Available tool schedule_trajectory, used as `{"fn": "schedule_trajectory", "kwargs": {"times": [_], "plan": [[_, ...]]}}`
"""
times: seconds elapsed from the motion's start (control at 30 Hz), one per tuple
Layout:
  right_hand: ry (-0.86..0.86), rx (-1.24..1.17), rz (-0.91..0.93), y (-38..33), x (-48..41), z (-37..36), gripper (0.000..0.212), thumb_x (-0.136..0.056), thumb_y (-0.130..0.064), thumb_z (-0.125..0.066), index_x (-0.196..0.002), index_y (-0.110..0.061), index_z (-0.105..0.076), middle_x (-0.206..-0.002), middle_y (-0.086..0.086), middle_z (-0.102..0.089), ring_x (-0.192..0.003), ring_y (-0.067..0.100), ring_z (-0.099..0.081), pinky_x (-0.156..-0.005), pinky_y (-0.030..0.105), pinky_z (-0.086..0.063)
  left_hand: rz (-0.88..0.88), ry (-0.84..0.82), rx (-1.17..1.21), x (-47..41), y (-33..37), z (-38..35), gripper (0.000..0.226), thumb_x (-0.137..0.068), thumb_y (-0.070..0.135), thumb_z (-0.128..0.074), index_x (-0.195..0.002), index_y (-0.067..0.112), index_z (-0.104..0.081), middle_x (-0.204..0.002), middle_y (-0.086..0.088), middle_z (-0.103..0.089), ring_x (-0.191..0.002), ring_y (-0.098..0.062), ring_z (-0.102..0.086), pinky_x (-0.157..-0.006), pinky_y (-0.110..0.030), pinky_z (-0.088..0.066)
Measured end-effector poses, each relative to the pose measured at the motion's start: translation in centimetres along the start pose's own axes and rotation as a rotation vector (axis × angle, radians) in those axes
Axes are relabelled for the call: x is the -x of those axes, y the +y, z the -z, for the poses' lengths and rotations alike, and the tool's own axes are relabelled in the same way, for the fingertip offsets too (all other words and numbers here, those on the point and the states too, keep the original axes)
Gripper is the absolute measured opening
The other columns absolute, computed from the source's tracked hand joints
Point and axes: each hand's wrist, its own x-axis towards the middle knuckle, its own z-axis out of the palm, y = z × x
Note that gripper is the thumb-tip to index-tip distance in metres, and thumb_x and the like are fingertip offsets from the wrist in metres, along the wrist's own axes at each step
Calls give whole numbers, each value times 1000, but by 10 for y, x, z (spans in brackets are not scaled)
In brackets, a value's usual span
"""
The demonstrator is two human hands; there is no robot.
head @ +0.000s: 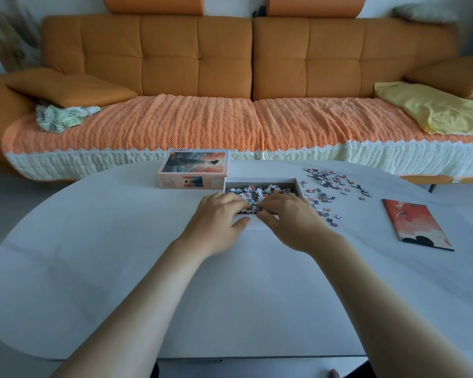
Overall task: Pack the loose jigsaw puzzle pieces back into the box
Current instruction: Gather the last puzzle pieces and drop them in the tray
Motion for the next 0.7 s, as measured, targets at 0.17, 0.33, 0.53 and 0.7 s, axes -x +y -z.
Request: {"fn": "schedule_trajectory", "kwargs": {"times": [0.17,0.33,0.53,0.7], "plan": [[133,-136,-45,26,14,23,29,-96,-34,-51,-120,-31,-66,-132,-9,-59,-121,14,-53,-101,41,-43,-27,117,57,-1,24,4,33,-93,32,-57,-124,21,-63,-123,9,-58,-118,-14,-48,-103,-34,-36],[130,-160,-217,74,31,43,34,-98,-29,-49,-130,-26,-57,-138,-8,-51,-123,17,-51,-98,33,-42,-79,31,233,-35,103,-10,37,-97,17,-50,-133,17,-55,-131,5,-53,-123,-10,-44,-103,-27,-37],[36,-117,-343,138,41,56,44,-98,-24,-47,-142,-18,-44,-150,6,-37,-138,27,-34,-112,38,-28,77,-181,357,-107,176,-47,48,-101,11,-34,-149,17,-33,-153,-1,-32,-140,-17,-32,-114,-33,-28],[-59,-63,-376,175,18,59,57,-101,-32,-41,-151,-14,-23,-160,10,-13,-148,27,-9,-118,42,-16,220,-326,232,-180,173,-74,56,-102,17,-33,-154,19,-16,-160,-1,-17,-146,-22,-18,-115,-43,-27]]}}
